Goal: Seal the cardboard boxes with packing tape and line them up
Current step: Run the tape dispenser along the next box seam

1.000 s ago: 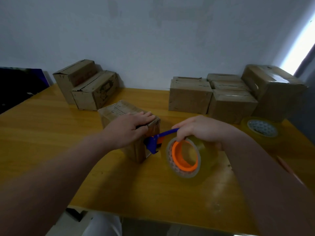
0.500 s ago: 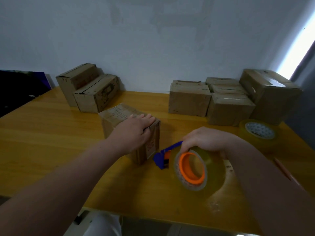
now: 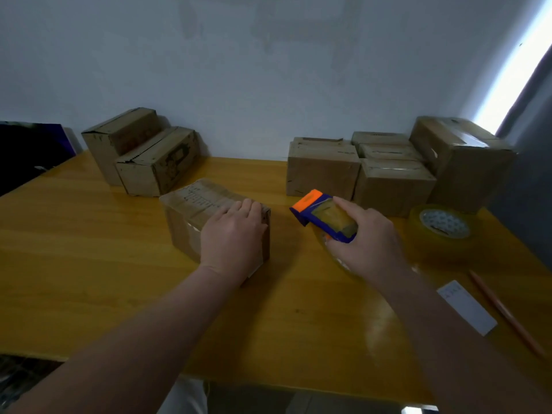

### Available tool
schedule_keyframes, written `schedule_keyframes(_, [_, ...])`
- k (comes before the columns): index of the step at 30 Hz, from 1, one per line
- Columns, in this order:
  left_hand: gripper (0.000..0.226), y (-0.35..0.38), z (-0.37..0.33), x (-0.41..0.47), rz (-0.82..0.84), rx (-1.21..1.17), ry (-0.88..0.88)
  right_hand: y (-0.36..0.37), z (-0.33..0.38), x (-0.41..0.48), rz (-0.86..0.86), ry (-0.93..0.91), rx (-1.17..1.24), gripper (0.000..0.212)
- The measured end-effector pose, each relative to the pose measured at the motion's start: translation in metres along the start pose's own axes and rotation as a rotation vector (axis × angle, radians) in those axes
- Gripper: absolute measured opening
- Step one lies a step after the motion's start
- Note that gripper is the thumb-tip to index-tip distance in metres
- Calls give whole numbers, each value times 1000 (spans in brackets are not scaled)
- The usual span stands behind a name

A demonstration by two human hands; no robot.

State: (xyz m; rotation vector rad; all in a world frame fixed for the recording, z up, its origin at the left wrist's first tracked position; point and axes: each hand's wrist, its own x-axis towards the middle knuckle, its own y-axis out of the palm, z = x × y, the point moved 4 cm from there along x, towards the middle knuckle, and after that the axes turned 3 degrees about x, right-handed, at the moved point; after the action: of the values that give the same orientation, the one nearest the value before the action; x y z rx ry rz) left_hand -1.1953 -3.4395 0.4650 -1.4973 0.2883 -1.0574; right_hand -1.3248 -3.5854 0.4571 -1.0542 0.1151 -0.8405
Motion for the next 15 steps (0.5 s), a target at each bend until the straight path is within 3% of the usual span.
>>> schedule_keyframes(3, [42,6,2,-1,41,24,32,5,5,0,13,1,-50,79])
schedule_keyframes(9, [82,8,13,-5,138,81,156,8,12,-1,8,36,-108,76])
schedule_keyframes(11, [80,5,18,-3,155,56,209,7,10,0,-13,53,-87,72])
schedule_keyframes(15, [58,-2,25,6,71,-73,111,5,11,4,-10,76,-143,68])
